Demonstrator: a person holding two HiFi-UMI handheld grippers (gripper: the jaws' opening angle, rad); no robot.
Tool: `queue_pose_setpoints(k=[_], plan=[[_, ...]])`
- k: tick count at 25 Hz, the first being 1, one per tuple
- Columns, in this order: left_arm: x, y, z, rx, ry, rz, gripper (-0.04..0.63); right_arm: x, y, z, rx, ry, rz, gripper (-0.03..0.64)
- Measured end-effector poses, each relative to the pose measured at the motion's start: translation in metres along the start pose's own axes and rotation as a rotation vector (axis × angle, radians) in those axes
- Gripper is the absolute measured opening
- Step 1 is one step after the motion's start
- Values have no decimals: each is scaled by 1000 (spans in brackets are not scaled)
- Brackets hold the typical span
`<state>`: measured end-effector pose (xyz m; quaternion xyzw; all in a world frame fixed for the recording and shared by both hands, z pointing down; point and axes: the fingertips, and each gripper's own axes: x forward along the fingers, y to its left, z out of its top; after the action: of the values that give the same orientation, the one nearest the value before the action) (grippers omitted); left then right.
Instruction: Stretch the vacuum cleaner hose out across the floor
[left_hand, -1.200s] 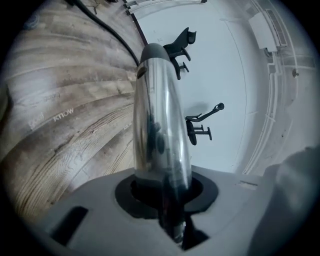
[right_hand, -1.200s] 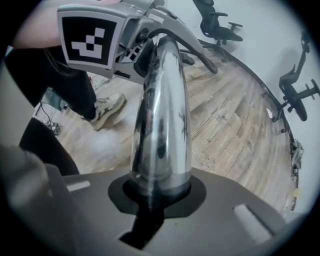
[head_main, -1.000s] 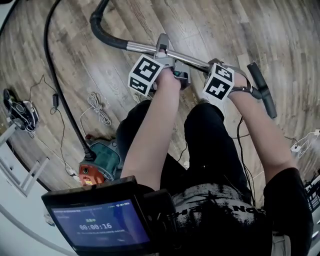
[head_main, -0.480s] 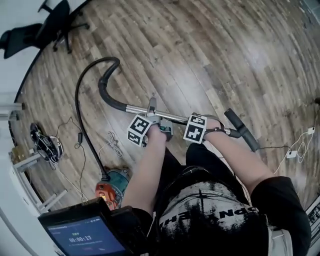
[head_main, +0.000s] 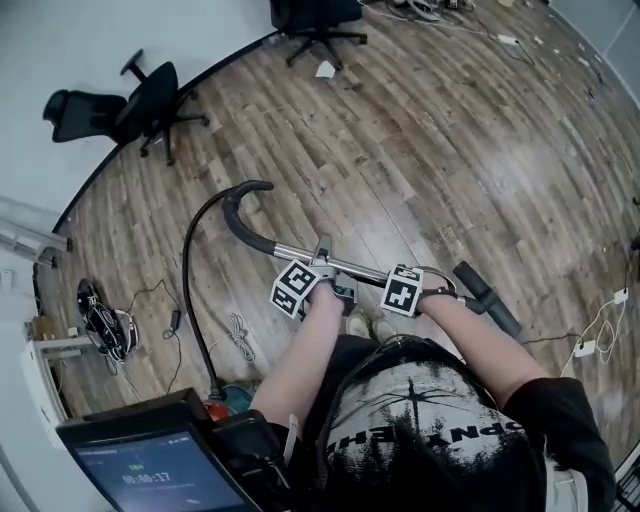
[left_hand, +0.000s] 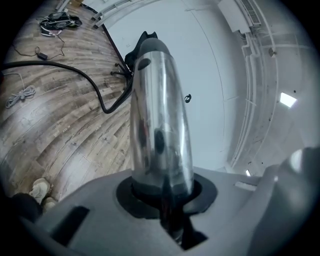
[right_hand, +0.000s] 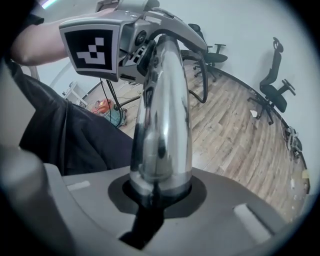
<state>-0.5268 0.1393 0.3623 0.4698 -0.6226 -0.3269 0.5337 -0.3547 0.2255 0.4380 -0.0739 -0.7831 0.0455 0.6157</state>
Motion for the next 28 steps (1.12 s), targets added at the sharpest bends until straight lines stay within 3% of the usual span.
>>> queue_pose_setpoints(k=[11, 28], plan=[[-14, 20, 1, -56, 55, -51, 57, 8, -2, 5, -58, 48, -240, 61], [-4, 20, -19, -116, 44, -11, 58, -3, -9, -19, -90, 95, -165, 61]])
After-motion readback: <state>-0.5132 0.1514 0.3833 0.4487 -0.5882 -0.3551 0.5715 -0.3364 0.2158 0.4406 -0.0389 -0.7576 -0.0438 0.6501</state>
